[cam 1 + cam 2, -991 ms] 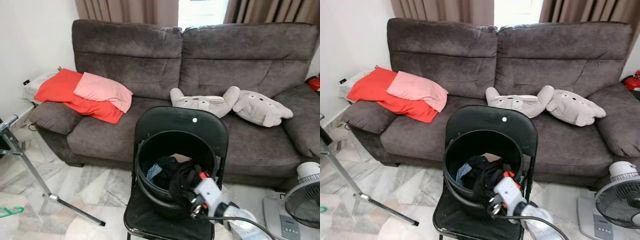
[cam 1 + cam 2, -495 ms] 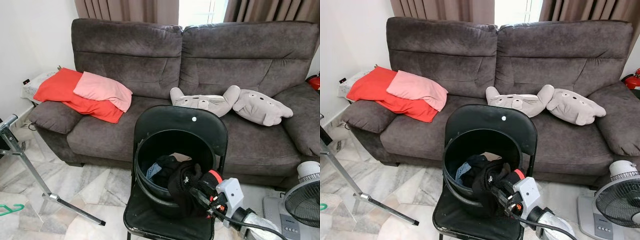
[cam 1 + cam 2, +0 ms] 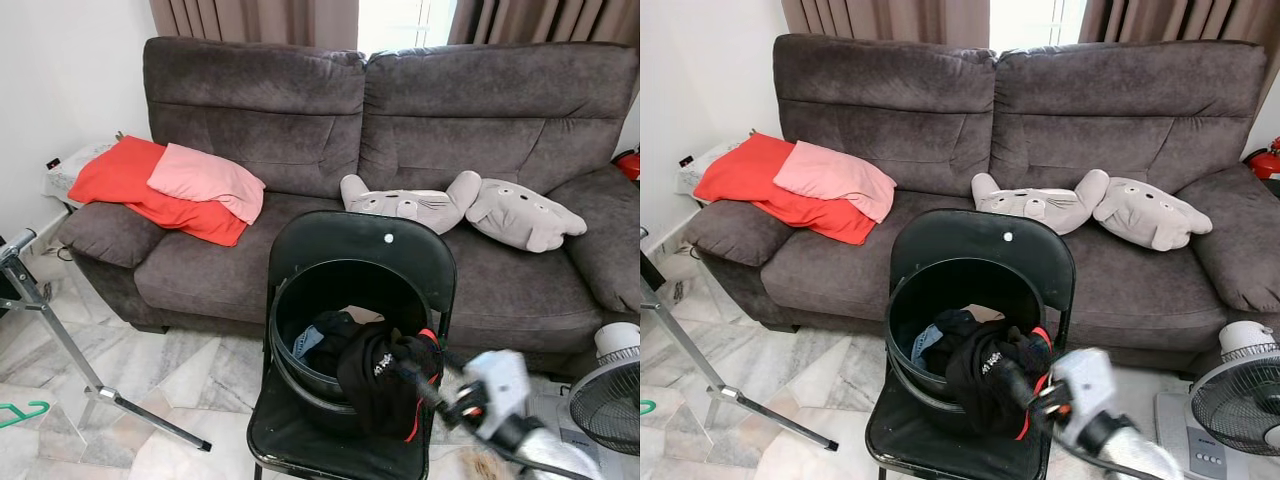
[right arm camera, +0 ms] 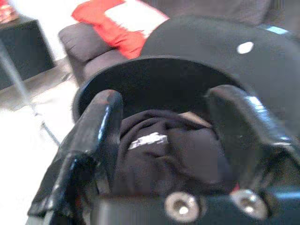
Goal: Hang hanger
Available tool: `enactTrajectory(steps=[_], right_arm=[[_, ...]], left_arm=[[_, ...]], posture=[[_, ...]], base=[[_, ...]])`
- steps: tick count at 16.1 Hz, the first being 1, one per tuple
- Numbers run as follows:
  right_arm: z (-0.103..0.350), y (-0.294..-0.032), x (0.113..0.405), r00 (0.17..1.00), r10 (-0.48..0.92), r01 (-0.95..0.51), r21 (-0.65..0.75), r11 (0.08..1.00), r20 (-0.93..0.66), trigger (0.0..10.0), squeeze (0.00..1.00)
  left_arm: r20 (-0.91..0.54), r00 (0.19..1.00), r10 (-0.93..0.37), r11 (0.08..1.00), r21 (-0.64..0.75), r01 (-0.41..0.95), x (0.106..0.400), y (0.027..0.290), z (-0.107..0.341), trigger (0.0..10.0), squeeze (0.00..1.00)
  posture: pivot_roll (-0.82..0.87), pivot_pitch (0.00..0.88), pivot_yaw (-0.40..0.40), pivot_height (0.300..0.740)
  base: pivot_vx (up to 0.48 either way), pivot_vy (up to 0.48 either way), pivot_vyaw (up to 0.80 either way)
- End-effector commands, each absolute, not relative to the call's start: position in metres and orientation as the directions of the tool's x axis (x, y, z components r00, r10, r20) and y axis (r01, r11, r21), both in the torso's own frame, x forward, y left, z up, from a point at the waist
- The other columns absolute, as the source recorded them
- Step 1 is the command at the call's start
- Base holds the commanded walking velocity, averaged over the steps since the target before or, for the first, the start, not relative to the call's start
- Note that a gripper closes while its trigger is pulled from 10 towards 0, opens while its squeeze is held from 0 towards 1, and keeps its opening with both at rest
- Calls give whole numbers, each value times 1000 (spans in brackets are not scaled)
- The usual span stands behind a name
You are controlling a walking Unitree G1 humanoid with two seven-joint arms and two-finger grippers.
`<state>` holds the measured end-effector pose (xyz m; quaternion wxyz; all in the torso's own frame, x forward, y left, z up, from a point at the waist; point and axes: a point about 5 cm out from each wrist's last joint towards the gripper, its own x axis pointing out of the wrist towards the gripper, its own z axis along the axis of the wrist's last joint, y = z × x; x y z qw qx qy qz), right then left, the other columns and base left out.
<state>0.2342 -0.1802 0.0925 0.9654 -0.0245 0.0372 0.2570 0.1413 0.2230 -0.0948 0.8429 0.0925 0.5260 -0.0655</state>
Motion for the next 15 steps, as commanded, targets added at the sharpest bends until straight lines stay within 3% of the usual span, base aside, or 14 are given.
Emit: enactTrajectory(steps=[1, 2, 3, 5, 10, 15], right_arm=[[102, -188, 236, 907, 421, -422, -71, 904, -27, 10000, 1000], [104, -193, 237, 927, 374, -373, -107, 922, -14, 10000, 404], [104, -200, 239, 951, 308, -305, -175, 936, -11, 10000, 0], [106, -212, 244, 984, 170, -156, -195, 968, 55, 10000, 0], [103, -188, 253, 989, 90, -92, 15, 996, 114, 10000, 0], [100, -181, 256, 991, 59, -68, 74, 995, 121, 10000, 0]], left_arm=[[-906, 423, -9, 971, 94, 222, 140, 225, -95, 10000, 0], [-906, 423, -9, 970, 94, 222, 140, 225, -95, 10000, 0], [-906, 424, -8, 971, 95, 221, 140, 225, -95, 10000, 0], [-905, 425, -8, 973, 91, 212, 139, 225, -95, 10000, 0], [-900, 436, -4, 979, 85, 185, 139, 226, -95, 10000, 0], [-897, 443, -9, 983, 73, 168, 138, 225, -95, 10000, 0]], posture=[[-6, 8, 44, 740], [-7, 9, 44, 740], [-6, 8, 45, 740], [-3, 8, 45, 740], [15, 9, 47, 740], [12, 3, 46, 740]], base=[[0, 0, 0], [0, 0, 0], [0, 0, 0], [0, 0, 0], [0, 0, 0], [172, 0, 0]])
